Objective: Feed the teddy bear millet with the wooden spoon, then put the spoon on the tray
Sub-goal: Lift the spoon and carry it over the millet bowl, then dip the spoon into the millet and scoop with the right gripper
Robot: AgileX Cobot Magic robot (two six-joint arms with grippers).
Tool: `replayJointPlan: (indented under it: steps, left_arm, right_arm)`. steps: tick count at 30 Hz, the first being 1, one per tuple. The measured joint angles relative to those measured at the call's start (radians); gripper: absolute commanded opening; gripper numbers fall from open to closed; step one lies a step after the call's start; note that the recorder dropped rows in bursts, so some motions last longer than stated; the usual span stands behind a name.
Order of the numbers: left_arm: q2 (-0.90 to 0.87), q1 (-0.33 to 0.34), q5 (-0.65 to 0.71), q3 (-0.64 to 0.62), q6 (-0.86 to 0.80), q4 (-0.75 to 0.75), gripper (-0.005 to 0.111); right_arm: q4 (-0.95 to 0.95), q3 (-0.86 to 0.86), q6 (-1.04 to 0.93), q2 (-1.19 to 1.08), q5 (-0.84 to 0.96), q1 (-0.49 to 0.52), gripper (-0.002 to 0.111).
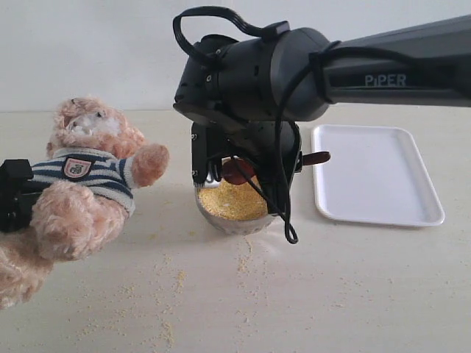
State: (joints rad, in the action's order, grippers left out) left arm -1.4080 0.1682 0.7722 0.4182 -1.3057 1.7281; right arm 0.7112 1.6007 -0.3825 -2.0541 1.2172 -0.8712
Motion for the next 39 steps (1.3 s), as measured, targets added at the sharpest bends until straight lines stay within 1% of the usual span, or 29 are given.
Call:
replayJointPlan:
  steps: [13,20,25,34,39]
  left_arm:
    - [0.0,0.0,0.0,0.0,0.0,0.0,0.005]
    - [0.0,0.0,0.0,0.0,0.0,0.0,0.005]
    - [0.0,0.0,0.0,0.0,0.0,0.0,0.005]
    - [0.0,0.0,0.0,0.0,0.0,0.0,0.005]
    - [0.0,0.0,0.0,0.0,0.0,0.0,0.005]
  right_arm:
    - [0.0,0.0,0.0,-0.021,0.0,0.002,0.0]
    - [-0.038,0.0,-0.009,-0.021,0.0,0.002,0.0]
    - [-0.074,0.0,-0.051,-0.032,0.0,0.002,0.0]
    - [-0.102,0.0,-0.024,-0.042,0.0,0.002,0.0]
    - [-0.156,0.0,-0.017,-0.038,0.0,0.002,0.0]
